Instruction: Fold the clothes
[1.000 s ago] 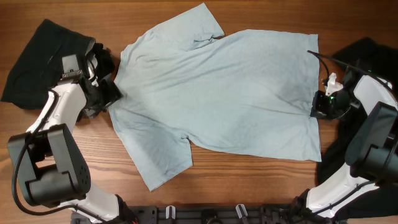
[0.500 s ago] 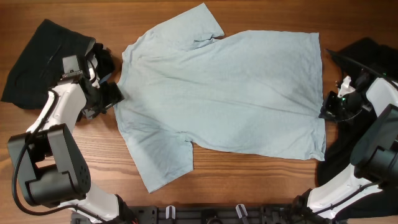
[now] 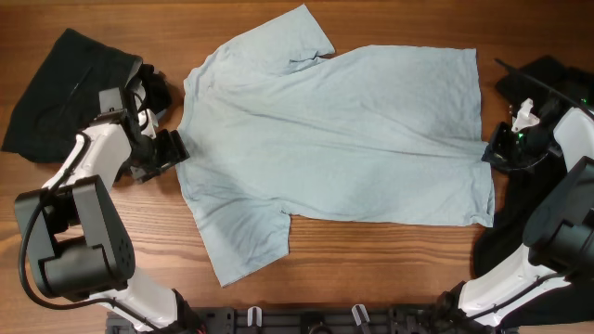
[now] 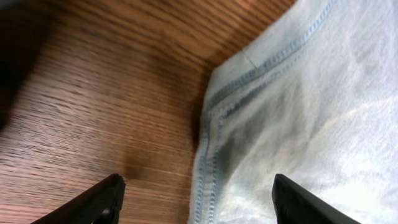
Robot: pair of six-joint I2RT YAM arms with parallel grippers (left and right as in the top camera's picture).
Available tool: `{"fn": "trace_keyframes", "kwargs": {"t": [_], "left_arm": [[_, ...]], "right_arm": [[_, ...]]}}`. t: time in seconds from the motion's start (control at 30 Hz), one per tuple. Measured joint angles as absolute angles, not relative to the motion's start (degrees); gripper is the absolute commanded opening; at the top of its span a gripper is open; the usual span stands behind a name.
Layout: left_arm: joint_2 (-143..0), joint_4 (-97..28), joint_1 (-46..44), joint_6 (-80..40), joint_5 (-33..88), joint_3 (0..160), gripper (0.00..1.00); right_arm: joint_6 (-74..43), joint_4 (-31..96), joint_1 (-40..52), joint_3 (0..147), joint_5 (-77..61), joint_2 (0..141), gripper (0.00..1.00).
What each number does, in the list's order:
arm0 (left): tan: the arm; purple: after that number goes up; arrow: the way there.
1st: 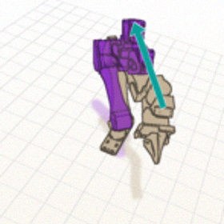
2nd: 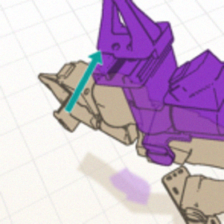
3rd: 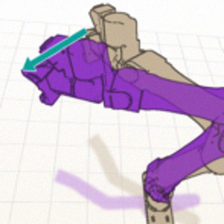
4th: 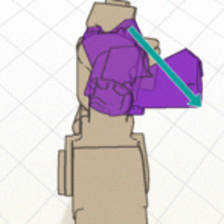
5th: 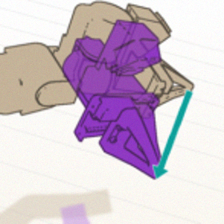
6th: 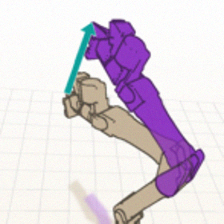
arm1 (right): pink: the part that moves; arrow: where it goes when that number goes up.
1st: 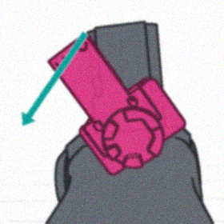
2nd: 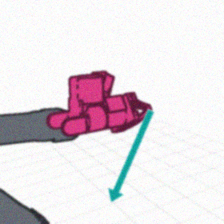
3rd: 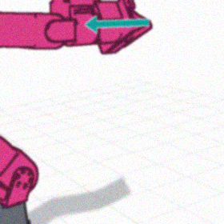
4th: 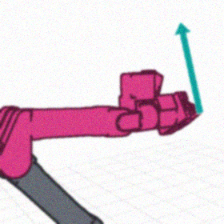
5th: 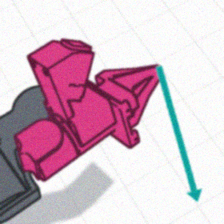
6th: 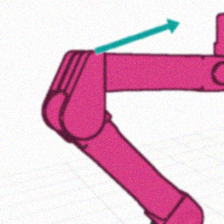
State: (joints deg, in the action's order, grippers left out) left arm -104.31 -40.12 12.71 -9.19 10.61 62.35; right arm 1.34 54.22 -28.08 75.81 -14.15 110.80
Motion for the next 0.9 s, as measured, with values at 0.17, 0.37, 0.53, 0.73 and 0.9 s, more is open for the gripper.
{"fn": "trace_keyframes", "kwargs": {"t": [0.17, 0.37, 0.53, 0.73, 0.9], "left_arm": [[-104.4, -38.1, 11.4, -8.6, 11.8, 61.1, 0.52], [-105.1, -34.2, 6.4, -8.4, 9.5, 60.6, 0.49], [-105.6, -34.7, 5.9, -8.4, 7.7, 61.2, 0.48], [-106.0, -36.4, 6.1, -8.9, 1.1, 61.8, 0.44], [-106.2, -34.7, 6.6, -9.1, 1.5, 61.8, 0.32]], "right_arm": [[1.3, 54.2, -28.1, 75.8, -14.2, 110.8, 0.04], [1.3, 54.4, -28.1, 75.8, -14.2, 110.8, 0.04], [1.3, 54.4, -28.1, 75.8, -14.2, 110.8, 0.04], [1.3, 54.5, -28.1, 75.8, -14.2, 110.8, 0.04], [1.3, 54.6, -28.1, 75.8, -14.2, 110.8, 0.04]]}}
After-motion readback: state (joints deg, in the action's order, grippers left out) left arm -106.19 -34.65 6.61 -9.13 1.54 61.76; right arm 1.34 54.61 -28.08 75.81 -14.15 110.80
